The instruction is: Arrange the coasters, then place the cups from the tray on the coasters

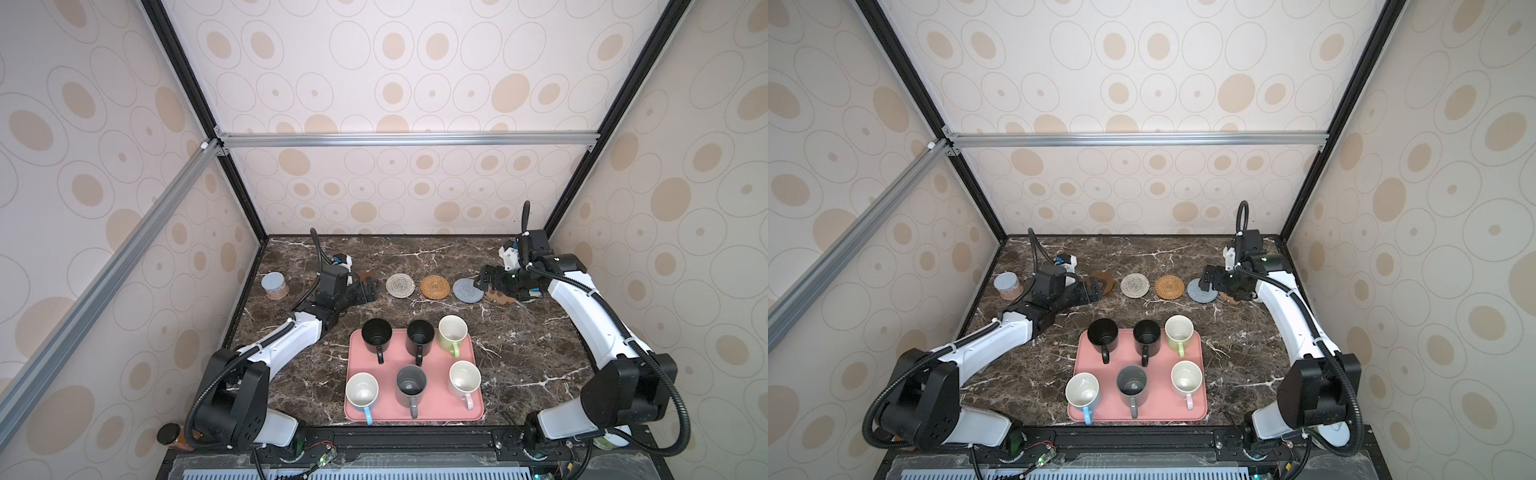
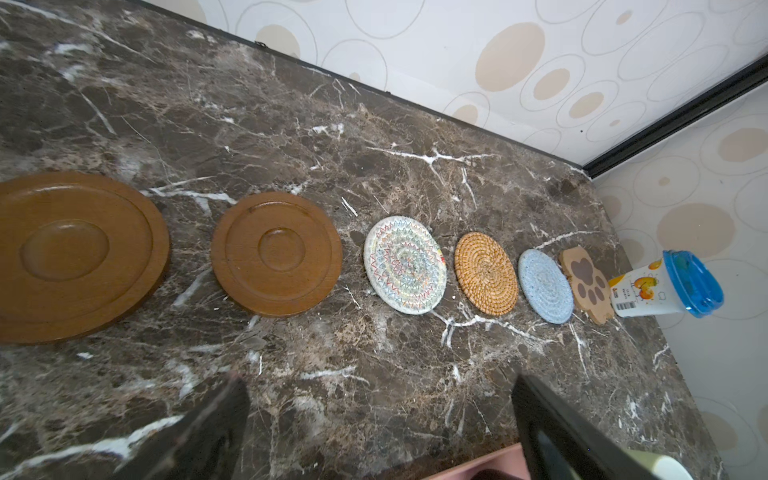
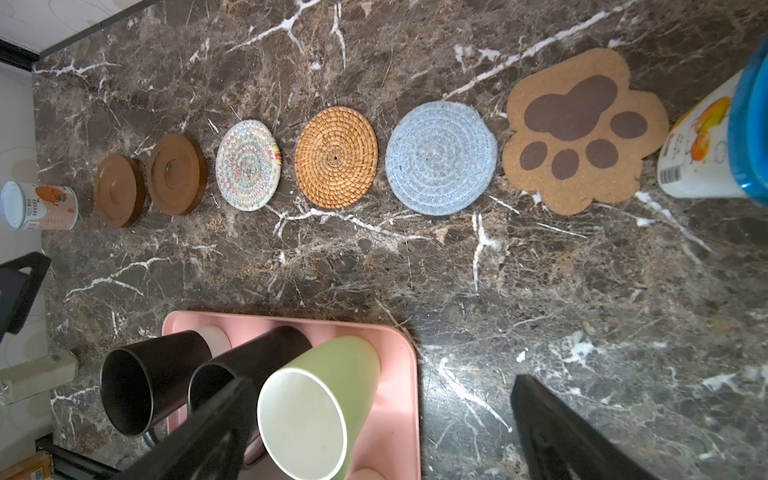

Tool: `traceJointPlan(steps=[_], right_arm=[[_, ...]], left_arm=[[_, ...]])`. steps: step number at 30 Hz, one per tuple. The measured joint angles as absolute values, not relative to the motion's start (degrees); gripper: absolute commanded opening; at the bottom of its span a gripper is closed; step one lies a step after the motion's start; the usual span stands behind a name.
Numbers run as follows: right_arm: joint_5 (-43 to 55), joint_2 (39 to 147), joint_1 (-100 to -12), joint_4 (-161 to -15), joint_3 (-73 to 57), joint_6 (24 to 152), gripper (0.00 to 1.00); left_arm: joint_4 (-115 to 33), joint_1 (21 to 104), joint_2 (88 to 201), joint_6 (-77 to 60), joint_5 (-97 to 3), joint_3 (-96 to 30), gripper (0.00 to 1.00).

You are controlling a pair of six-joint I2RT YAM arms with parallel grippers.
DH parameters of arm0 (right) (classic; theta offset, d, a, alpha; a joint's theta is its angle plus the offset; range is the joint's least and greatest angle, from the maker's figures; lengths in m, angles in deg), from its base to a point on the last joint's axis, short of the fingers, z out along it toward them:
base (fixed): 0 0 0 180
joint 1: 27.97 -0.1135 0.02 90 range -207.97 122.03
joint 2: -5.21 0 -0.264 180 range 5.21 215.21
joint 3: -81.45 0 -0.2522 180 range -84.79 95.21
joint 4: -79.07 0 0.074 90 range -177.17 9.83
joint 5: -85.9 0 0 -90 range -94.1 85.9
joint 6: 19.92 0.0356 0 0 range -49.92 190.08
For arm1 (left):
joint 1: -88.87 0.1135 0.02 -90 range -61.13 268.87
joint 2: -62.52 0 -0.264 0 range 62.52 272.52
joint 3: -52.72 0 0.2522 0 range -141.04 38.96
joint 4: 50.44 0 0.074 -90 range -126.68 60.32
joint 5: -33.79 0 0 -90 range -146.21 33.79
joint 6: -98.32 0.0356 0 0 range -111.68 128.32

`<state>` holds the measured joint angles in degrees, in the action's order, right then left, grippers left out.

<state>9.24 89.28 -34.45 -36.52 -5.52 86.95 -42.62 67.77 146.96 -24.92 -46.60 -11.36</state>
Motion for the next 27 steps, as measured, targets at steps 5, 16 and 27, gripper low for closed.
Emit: traceJointPlan(steps=[5,16,27], right_arm=[[9.13,86.77,-34.67,-35.93,-6.72,87.38,1.0],[9.42,83.62,-35.2,-36.21,-12.54,88.26,1.0],[9.87,85.15,-35.39,-36.43,-11.9,88.48,1.0]], left_arm=[[-42.09,67.79,152.52,-24.79,-44.92,-14.6,1.0],[-40.98,67.83,163.38,-23.43,-42.95,-24.39,1.0],[-35.8,67.79,175.12,-23.34,-40.35,-38.47,1.0]])
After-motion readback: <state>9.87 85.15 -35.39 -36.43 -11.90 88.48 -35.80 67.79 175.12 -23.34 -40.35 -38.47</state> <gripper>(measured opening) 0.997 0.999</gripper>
